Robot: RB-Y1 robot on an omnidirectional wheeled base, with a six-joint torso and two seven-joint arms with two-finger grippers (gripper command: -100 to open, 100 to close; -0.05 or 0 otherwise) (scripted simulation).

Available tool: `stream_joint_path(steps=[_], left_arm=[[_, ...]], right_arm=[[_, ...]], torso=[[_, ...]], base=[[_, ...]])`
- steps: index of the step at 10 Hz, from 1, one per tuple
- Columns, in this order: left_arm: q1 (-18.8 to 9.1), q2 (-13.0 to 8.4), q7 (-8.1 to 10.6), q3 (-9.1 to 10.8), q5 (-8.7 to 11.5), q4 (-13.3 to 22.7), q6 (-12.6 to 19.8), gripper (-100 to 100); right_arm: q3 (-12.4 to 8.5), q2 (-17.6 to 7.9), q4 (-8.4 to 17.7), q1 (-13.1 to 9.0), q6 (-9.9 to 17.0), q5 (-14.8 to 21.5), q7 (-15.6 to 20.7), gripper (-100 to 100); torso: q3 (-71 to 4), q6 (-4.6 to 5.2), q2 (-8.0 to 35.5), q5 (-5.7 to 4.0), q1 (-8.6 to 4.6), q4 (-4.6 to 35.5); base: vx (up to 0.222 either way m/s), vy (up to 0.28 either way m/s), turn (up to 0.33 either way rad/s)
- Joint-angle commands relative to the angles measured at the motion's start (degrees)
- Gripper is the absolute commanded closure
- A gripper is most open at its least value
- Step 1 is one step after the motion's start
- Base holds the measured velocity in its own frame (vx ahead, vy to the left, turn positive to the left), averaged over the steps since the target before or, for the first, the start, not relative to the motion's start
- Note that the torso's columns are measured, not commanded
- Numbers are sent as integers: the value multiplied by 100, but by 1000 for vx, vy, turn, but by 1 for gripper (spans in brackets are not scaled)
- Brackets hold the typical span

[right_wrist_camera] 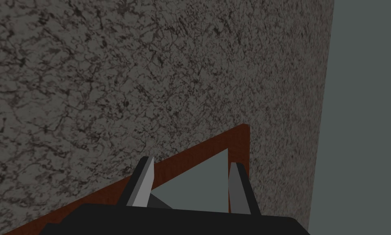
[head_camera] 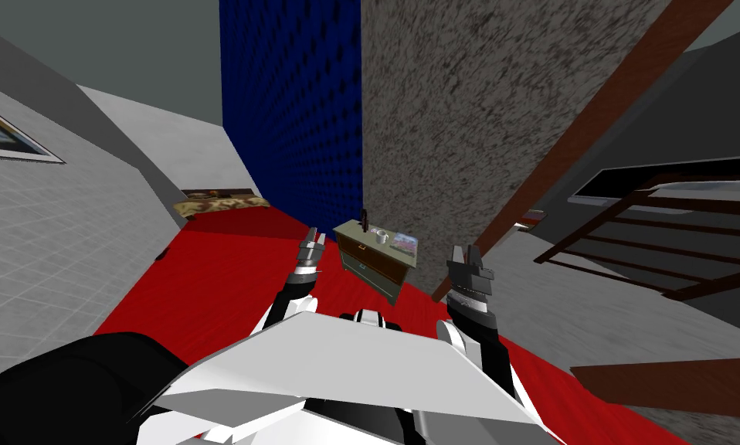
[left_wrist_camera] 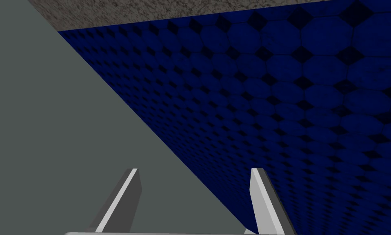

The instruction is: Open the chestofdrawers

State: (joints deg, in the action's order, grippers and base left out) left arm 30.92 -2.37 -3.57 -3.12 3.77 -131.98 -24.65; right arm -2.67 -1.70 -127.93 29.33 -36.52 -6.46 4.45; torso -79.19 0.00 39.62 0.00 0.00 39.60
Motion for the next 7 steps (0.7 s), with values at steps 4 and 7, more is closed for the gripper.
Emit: stream_joint_path(steps=[4,7], left_arm=[[-182,-395,-76,8,-55,675,-348,-100],[-329,-521,-143,15,-102,1215,-650,-100]], right_arm=[[0,0,3,1,1,0,0,0],[0,0,3,1,1,0,0,0]], torso=[[-540,0,261,0,0,265],[-539,0,265,0,0,268]], base=[[32,10,-50],[48,12,-72]])
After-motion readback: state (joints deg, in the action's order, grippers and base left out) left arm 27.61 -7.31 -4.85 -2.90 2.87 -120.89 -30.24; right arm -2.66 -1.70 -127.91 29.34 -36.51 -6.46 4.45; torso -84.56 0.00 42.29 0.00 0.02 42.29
